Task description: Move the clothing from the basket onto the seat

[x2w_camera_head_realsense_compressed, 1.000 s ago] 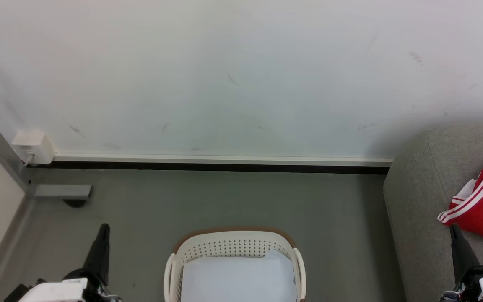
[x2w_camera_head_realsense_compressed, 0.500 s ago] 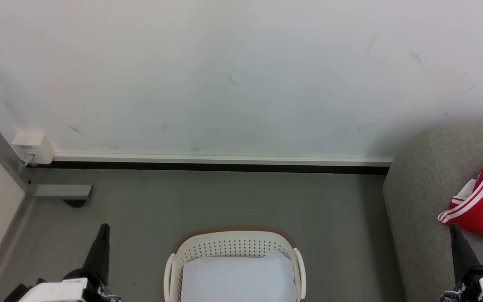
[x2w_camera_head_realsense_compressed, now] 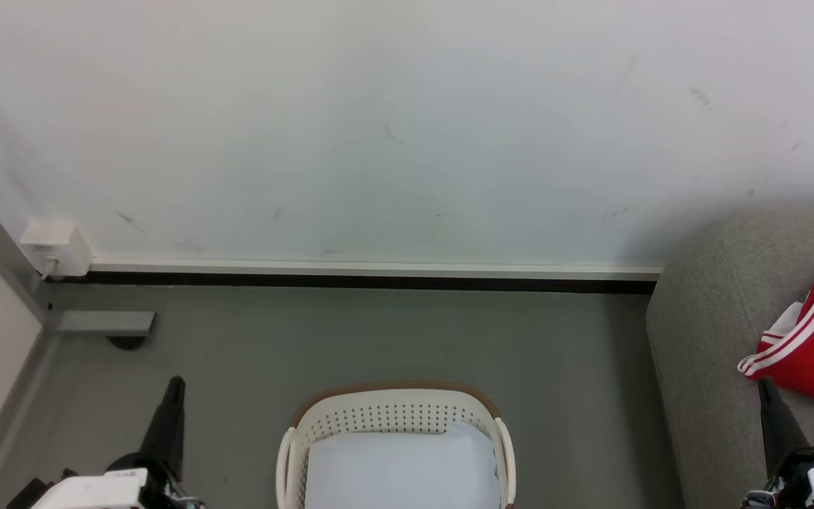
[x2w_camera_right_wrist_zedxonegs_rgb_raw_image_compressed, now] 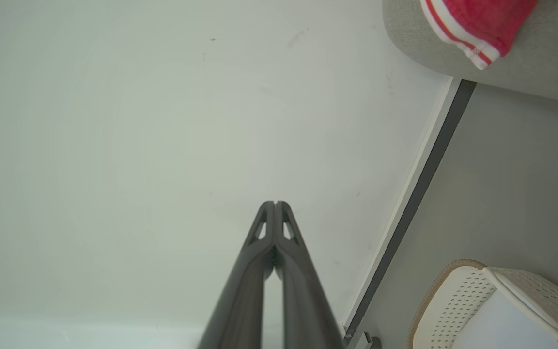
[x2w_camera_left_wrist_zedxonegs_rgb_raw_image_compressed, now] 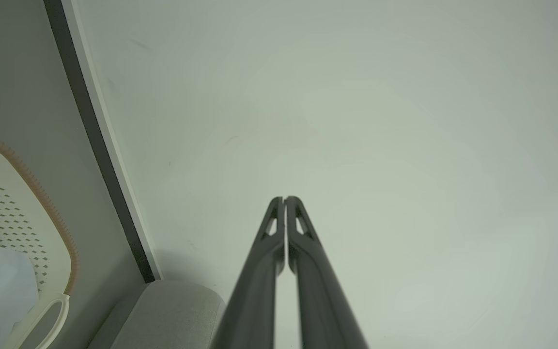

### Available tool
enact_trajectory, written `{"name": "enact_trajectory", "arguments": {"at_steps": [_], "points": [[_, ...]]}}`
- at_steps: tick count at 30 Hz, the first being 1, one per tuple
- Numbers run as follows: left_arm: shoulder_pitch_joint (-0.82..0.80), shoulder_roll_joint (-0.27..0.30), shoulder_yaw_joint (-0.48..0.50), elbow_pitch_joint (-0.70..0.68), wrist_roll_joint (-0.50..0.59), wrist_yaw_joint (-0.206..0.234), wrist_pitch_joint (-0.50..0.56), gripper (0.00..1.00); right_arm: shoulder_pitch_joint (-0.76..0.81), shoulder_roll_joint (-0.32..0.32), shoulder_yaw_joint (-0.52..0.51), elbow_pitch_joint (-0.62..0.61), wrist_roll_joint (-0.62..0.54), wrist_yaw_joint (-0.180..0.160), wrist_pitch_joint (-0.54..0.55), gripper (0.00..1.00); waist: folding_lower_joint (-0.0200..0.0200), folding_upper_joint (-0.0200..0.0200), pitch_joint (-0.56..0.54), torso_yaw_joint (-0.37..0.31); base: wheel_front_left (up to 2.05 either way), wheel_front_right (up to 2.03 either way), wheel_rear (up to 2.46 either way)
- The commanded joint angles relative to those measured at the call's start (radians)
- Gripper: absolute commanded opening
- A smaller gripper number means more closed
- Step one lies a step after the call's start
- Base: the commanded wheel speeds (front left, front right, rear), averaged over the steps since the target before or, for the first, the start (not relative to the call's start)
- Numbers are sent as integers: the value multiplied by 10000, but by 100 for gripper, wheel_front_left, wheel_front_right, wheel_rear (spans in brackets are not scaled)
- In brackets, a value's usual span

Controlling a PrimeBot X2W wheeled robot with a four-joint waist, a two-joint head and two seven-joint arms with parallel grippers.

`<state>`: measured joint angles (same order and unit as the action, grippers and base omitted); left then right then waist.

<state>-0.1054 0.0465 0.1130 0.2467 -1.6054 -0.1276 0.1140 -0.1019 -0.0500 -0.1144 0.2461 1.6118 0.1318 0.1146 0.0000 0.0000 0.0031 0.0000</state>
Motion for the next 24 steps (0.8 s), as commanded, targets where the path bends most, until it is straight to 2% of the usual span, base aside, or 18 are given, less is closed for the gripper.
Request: {"name": "enact_trajectory", "arguments": {"at_steps": [1, 24], "points": [[-70, 70, 28, -28, -134, -64, 42, 0, -118, -3, -42, -38, 9, -21, 36, 0, 0, 0, 0, 0, 0, 0, 0], [-70, 70, 27, -29, -135, -64, 41, 0, -118, -2, -42, -37, 7, -21, 37, 0, 0, 0, 0, 0, 0, 0, 0]]}}
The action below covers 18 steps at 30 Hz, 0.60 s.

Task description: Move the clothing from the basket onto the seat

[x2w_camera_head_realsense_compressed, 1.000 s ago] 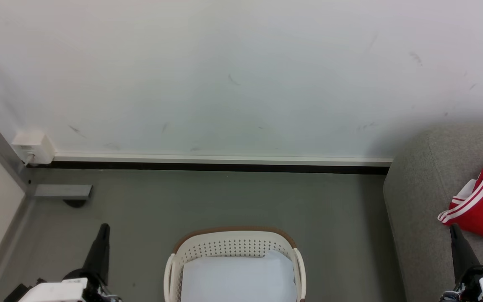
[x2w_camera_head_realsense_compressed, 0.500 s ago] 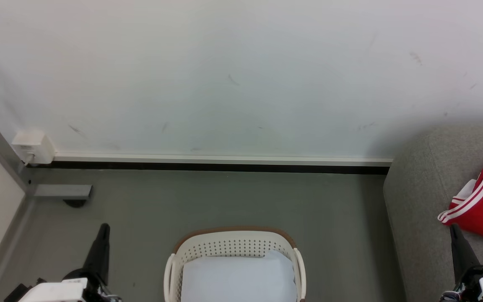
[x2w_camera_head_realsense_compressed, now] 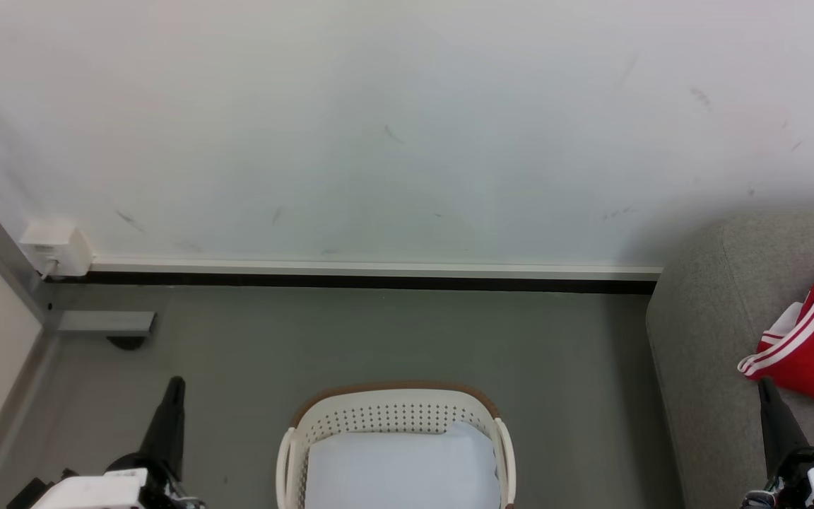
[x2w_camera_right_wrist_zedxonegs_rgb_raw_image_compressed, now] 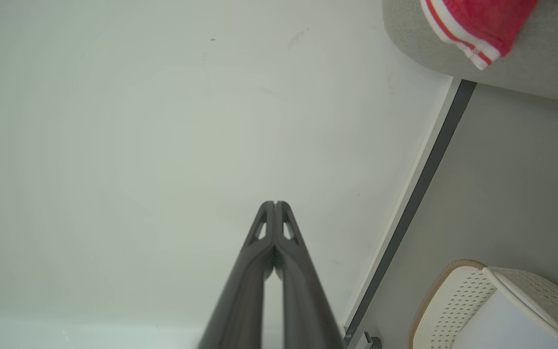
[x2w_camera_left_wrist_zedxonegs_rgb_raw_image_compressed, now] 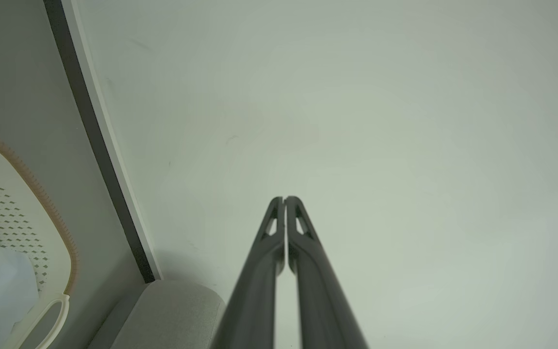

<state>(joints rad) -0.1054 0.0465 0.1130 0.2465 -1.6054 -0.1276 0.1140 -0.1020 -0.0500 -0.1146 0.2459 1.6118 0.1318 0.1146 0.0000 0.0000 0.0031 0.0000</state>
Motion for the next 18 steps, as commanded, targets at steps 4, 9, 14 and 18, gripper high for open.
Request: {"name": "enact_trajectory", "arguments": {"at_steps": [4, 9, 14, 18], "points": [[-70, 70, 26, -27, -135, -64, 41, 0, -117, -1, -41, -35, 7, -21, 38, 0, 0, 0, 0, 0, 0, 0, 0], [-70, 70, 26, -28, -137, -64, 40, 0, -117, -3, -41, -35, 7, -21, 38, 0, 0, 0, 0, 0, 0, 0, 0], [-69, 70, 26, -28, -136, -65, 40, 0, -117, -2, -41, -35, 7, -21, 38, 0, 0, 0, 0, 0, 0, 0, 0], [-69, 70, 26, -28, -136, -65, 40, 0, -117, -2, -42, -35, 6, -21, 38, 0, 0, 0, 0, 0, 0, 0, 0]]}}
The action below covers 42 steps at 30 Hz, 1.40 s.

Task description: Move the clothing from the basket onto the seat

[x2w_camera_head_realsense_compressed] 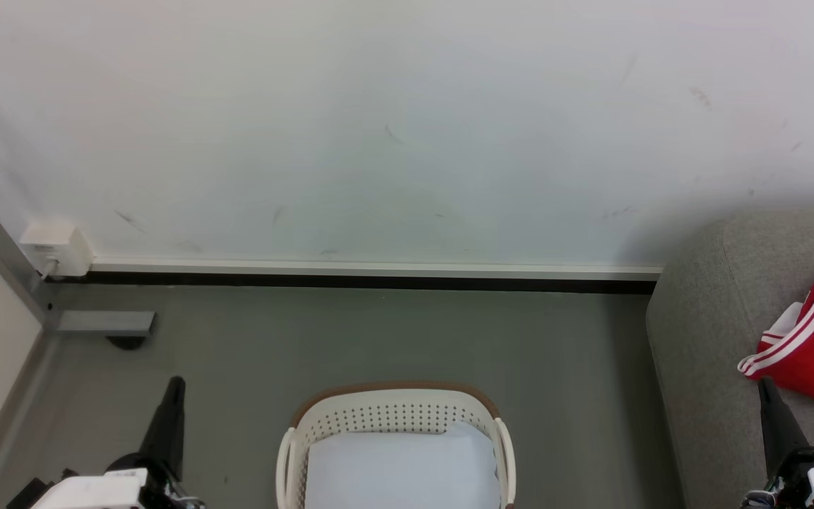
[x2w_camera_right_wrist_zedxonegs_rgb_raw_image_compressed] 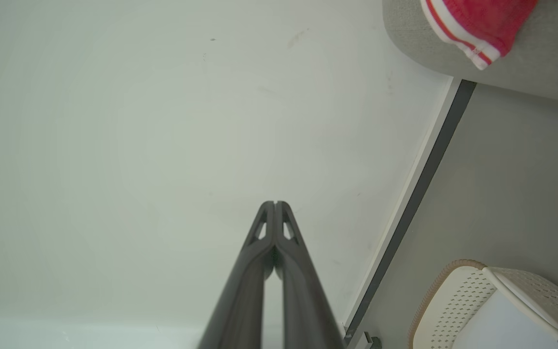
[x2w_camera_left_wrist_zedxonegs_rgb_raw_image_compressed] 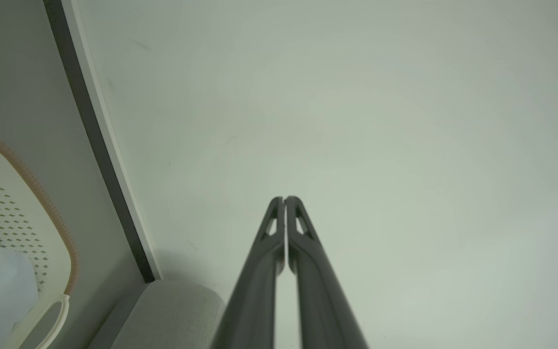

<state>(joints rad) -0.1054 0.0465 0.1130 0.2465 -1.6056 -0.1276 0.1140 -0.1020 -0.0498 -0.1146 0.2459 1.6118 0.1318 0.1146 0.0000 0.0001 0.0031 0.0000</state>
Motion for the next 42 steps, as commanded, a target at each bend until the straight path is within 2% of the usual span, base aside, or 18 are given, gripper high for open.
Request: {"name": "enact_trajectory", "arguments": {"at_steps": [1, 42], "points": [[-69, 70, 26, -28, -134, -65, 40, 0, -117, -4, -42, -35, 6, -21, 38, 0, 0, -1, 0, 0, 0, 0, 0], [-69, 69, 24, -28, -135, -65, 38, 0, -118, -3, -42, -35, 5, -21, 39, 0, 0, -1, 0, 0, 0, 0, 0]]}}
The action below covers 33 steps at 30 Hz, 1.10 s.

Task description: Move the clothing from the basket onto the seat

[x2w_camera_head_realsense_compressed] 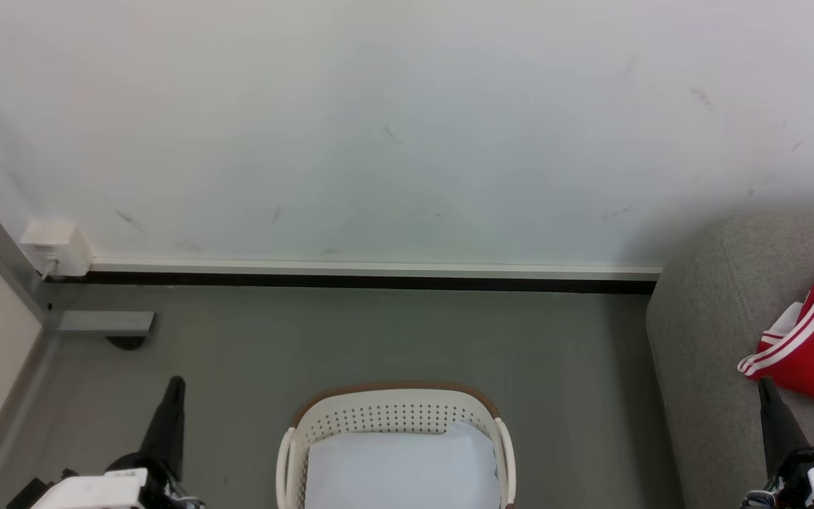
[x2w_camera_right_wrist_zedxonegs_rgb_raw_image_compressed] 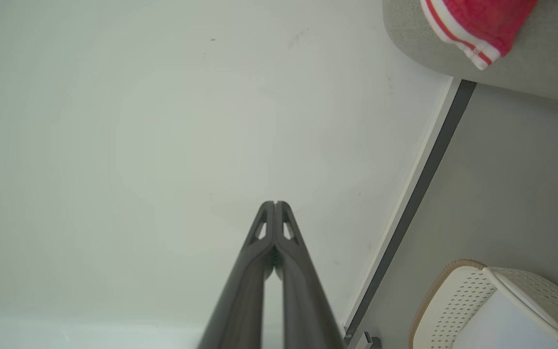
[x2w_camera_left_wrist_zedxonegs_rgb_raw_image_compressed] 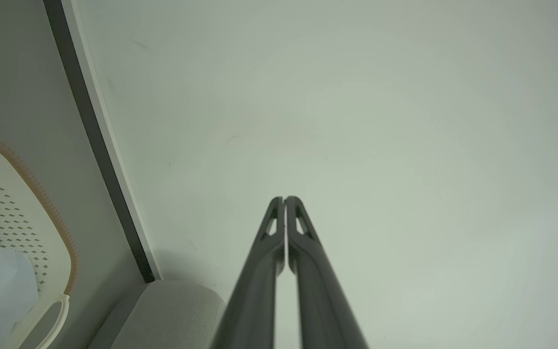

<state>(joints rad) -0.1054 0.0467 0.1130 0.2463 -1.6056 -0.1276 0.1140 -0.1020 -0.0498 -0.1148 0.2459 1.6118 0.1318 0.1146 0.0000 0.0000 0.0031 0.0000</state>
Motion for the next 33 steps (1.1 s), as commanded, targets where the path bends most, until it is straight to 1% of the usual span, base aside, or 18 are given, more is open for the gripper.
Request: {"name": "enact_trajectory", "arguments": {"at_steps": [1, 33], "points": [[-69, 69, 24, -26, -135, -65, 38, 0, -118, -3, -40, -35, 5, -21, 39, 0, 0, 0, 0, 0, 0, 0, 0], [-69, 67, 23, -27, -136, -65, 38, 0, -117, -4, -32, -35, 12, -21, 33, 0, 0, 0, 0, 0, 0, 0, 0]]}}
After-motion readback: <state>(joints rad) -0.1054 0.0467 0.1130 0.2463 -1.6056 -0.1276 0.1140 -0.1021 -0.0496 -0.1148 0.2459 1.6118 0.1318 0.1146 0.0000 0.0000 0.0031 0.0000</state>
